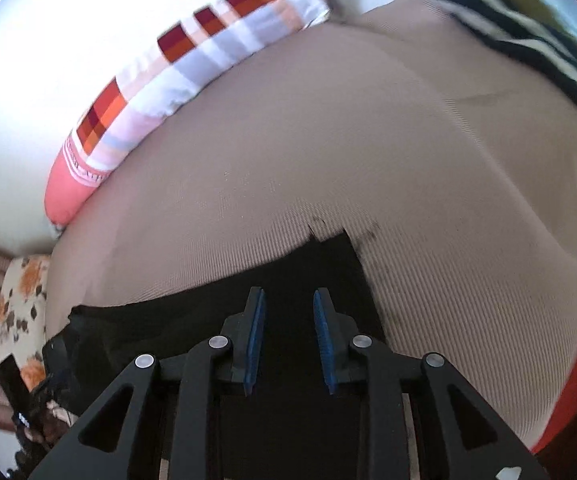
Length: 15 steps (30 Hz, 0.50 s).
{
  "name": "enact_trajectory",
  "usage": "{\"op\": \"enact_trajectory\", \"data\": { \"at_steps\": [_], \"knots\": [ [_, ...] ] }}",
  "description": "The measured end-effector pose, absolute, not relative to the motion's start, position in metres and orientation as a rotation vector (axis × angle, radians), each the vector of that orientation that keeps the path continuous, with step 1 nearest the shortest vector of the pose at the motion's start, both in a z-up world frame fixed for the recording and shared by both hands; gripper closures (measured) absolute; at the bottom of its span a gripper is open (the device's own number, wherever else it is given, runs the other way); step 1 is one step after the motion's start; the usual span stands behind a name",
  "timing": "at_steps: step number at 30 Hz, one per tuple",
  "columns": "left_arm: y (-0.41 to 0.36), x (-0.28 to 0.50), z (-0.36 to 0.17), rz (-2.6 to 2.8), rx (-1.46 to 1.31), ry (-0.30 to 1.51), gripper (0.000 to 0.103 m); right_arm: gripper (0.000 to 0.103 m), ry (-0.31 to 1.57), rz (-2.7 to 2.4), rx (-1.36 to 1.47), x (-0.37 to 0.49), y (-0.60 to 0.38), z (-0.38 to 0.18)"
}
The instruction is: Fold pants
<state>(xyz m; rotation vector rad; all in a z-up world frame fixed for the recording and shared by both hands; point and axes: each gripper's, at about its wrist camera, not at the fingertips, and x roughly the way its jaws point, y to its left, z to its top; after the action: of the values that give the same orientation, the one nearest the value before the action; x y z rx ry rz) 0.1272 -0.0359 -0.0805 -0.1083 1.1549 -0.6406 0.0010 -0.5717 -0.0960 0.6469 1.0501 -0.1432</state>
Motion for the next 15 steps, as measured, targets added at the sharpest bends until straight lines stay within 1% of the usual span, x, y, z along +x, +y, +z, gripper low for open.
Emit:
{"op": "enact_trajectory", "data": {
  "at_steps": [8, 15],
  "knots": [
    [-0.012, 0.142, -0.091, -0.540, -0.192, 1.183, 0.047, 0.079, 1.137, -0.075, 0.656, 0.047, -0.600, -0.123],
    [-0.019, 0.144, -0.085, -0.514, -0.156, 1.194, 0.047, 0.079, 1.170, -0.003, 0.636, 0.057, -0.607, -0.140]
  ]
}}
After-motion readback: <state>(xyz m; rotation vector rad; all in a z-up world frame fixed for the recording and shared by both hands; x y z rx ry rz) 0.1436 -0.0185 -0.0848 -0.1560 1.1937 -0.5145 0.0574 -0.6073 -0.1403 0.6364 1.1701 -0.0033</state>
